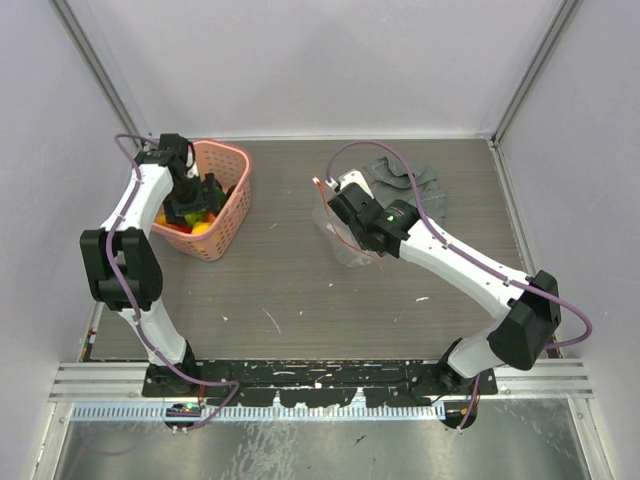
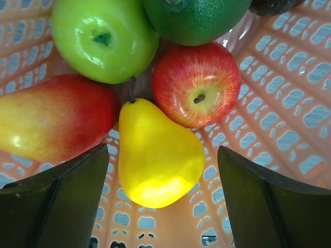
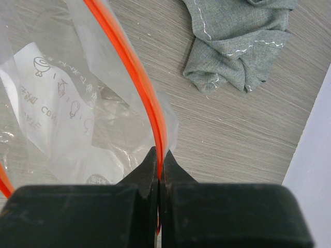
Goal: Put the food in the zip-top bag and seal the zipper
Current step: Pick up the fake fruit from the bin, then place the fake vegetable in the zipper food storage bag.
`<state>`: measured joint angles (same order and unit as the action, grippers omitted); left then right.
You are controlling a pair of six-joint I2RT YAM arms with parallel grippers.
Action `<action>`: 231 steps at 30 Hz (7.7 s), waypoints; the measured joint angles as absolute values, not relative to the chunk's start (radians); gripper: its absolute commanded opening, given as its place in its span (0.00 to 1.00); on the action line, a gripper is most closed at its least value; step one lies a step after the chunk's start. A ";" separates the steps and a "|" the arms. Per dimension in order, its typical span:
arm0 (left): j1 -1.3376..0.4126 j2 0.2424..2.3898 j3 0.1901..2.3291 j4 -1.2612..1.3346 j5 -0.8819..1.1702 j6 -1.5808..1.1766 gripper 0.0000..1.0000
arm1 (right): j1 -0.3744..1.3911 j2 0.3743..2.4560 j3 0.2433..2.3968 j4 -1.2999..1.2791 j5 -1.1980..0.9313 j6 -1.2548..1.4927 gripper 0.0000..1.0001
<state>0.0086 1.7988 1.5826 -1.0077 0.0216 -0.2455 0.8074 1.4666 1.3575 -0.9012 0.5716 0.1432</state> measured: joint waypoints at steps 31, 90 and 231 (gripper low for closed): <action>0.009 1.822 1.636 -1.136 0.131 -0.194 0.88 | 0.801 1.467 1.292 -0.849 0.548 0.129 0.02; 0.009 1.246 1.116 -0.509 0.160 -0.596 0.31 | 0.806 1.535 1.422 -0.811 0.609 0.138 0.00; -0.770 1.358 1.055 -0.329 -0.367 -0.710 0.50 | 0.861 1.411 1.132 -0.302 0.191 0.640 0.00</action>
<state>-0.7704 1.3582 1.0554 -0.3294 -0.3672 -0.7101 0.8612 1.4109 1.1324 -0.3019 0.1905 0.6395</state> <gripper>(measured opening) 0.750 0.039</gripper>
